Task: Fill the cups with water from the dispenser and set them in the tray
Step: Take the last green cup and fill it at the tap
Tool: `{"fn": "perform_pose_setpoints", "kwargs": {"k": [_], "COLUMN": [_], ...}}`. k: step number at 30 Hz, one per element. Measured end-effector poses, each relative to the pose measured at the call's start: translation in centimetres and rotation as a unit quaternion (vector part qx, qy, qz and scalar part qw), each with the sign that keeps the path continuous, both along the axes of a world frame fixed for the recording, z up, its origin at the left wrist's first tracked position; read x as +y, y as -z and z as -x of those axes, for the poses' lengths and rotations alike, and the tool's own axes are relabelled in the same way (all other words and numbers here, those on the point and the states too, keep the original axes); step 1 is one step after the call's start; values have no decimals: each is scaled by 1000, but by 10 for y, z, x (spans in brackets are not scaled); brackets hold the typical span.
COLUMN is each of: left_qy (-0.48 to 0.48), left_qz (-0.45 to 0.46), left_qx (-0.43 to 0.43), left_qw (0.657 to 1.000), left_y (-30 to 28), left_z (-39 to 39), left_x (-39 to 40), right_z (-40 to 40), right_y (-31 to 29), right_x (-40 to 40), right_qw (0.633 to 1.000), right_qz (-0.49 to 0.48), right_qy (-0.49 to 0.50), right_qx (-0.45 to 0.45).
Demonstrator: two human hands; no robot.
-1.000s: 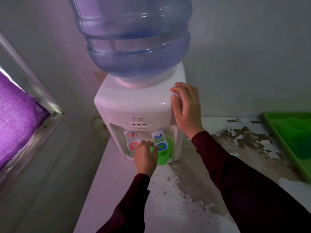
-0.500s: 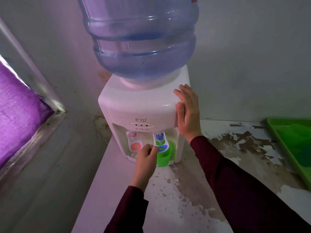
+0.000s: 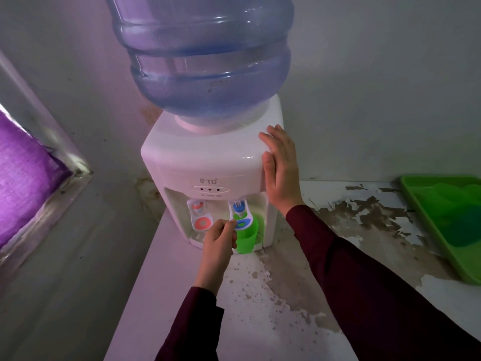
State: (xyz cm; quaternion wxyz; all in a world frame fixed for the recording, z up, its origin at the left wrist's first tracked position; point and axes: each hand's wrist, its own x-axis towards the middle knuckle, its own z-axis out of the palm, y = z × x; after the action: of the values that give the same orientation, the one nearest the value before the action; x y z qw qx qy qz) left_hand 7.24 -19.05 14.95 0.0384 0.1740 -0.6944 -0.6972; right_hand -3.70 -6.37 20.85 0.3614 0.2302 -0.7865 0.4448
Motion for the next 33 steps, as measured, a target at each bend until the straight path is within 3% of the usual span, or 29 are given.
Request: {"fn": "perform_pose_setpoints", "kwargs": {"k": [33], "left_qy": [-7], "left_qz": [27], "left_qx": [13], "left_qw": [1000], "left_y": [3], "left_z": [-3], "left_x": [5], "right_z": [-3], "right_y": [-2], "right_x": [5], "right_qw": [1000], "right_qz": [-14], "right_qy": [-20], "right_qx": [-18]}}
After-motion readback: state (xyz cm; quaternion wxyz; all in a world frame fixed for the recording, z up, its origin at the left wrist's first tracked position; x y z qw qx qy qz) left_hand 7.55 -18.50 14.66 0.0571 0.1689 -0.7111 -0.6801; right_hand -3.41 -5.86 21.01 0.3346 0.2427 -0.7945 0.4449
